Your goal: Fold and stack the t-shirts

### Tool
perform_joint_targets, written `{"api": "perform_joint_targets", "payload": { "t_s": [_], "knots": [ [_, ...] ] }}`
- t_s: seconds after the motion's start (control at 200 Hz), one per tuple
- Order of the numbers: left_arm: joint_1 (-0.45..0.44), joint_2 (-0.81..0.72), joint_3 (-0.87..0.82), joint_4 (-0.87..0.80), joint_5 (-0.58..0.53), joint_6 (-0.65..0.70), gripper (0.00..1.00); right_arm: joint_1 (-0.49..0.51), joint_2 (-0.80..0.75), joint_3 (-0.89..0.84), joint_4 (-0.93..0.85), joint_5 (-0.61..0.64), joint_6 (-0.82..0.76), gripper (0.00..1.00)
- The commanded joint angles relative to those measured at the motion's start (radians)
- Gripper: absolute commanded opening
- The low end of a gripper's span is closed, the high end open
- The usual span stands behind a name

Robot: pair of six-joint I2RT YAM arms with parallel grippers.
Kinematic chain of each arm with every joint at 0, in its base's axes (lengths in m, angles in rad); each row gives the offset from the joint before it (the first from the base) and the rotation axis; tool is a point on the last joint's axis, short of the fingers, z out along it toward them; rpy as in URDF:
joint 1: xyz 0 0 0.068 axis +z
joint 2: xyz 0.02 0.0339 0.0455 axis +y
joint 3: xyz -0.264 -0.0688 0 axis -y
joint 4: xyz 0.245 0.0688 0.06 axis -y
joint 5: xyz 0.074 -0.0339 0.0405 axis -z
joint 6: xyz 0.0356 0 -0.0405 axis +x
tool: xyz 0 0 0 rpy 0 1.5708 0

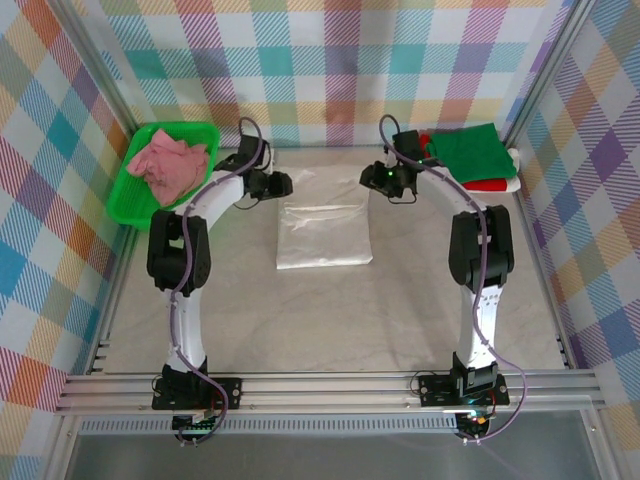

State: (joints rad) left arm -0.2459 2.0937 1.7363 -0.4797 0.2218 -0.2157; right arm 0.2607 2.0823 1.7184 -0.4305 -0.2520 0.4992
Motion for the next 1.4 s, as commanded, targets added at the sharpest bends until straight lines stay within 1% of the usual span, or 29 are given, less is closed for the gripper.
{"api": "perform_joint_targets", "payload": {
  "t_s": [0.0,0.075,0.11,0.14,0.17,0.225,0.28,0.4,0.47,0.57,0.685,0.885,0.96,1.07,1.155,1.24,1.32,1.395],
  "knots": [
    [-0.033,-0.205,-0.127,0.016,-0.040,-0.013,0.49,0.021,-0.183,-0.128,-0.026,0.011,-0.029,0.40],
    [-0.078,-0.334,-0.318,0.115,-0.042,-0.047,0.50,0.056,-0.309,-0.336,0.091,-0.019,-0.008,0.35],
    [-0.098,-0.378,-0.400,0.161,-0.042,-0.075,0.49,0.076,-0.353,-0.419,0.152,-0.048,0.005,0.30],
    [-0.115,-0.405,-0.463,0.192,-0.034,-0.095,0.47,0.092,-0.376,-0.491,0.197,-0.085,0.020,0.25],
    [-0.129,-0.421,-0.517,0.259,-0.018,-0.116,0.46,0.105,-0.389,-0.543,0.233,-0.129,0.036,0.22],
    [-0.151,-0.429,-0.585,0.323,0.021,-0.139,0.44,0.122,-0.397,-0.624,0.306,-0.208,0.075,0.19],
    [-0.173,-0.416,-0.628,0.369,0.046,-0.149,0.42,0.127,-0.387,-0.679,0.358,-0.260,0.114,0.16],
    [-0.193,-0.360,-0.694,0.419,0.066,-0.174,0.40,0.130,-0.342,-0.761,0.431,-0.285,0.147,0.15],
    [-0.193,-0.321,-0.741,0.454,0.041,-0.186,0.39,0.129,-0.297,-0.781,0.458,-0.287,0.139,0.14],
    [-0.192,-0.290,-0.806,0.471,-0.025,-0.195,0.37,0.129,-0.244,-0.819,0.490,-0.243,0.127,0.12],
    [-0.191,-0.302,-0.881,0.491,-0.047,-0.205,0.36,0.129,-0.246,-0.861,0.493,-0.232,0.125,0.10],
    [-0.211,-0.368,-0.985,0.468,-0.022,-0.244,0.35,0.141,-0.345,-0.944,0.442,-0.225,0.132,0.09],
    [-0.240,-0.402,-1.026,0.455,-0.002,-0.266,0.35,0.156,-0.401,-0.994,0.420,-0.225,0.145,0.09],
    [-0.296,-0.488,-1.068,0.399,-0.019,-0.301,0.35,0.185,-0.499,-1.042,0.373,-0.215,0.180,0.09],
    [-0.299,-0.576,-1.049,0.322,-0.067,-0.297,0.36,0.190,-0.588,-1.021,0.304,-0.183,0.190,0.10],
    [-0.291,-0.641,-0.970,0.238,-0.133,-0.244,0.38,0.190,-0.648,-0.955,0.247,-0.150,0.177,0.12],
    [-0.262,-0.638,-0.883,0.212,-0.141,-0.198,0.40,0.190,-0.633,-0.864,0.222,-0.153,0.159,0.12],
    [-0.240,-0.594,-0.819,0.240,-0.102,-0.157,0.39,0.190,-0.558,-0.784,0.233,-0.176,0.135,0.10]
  ]
}}
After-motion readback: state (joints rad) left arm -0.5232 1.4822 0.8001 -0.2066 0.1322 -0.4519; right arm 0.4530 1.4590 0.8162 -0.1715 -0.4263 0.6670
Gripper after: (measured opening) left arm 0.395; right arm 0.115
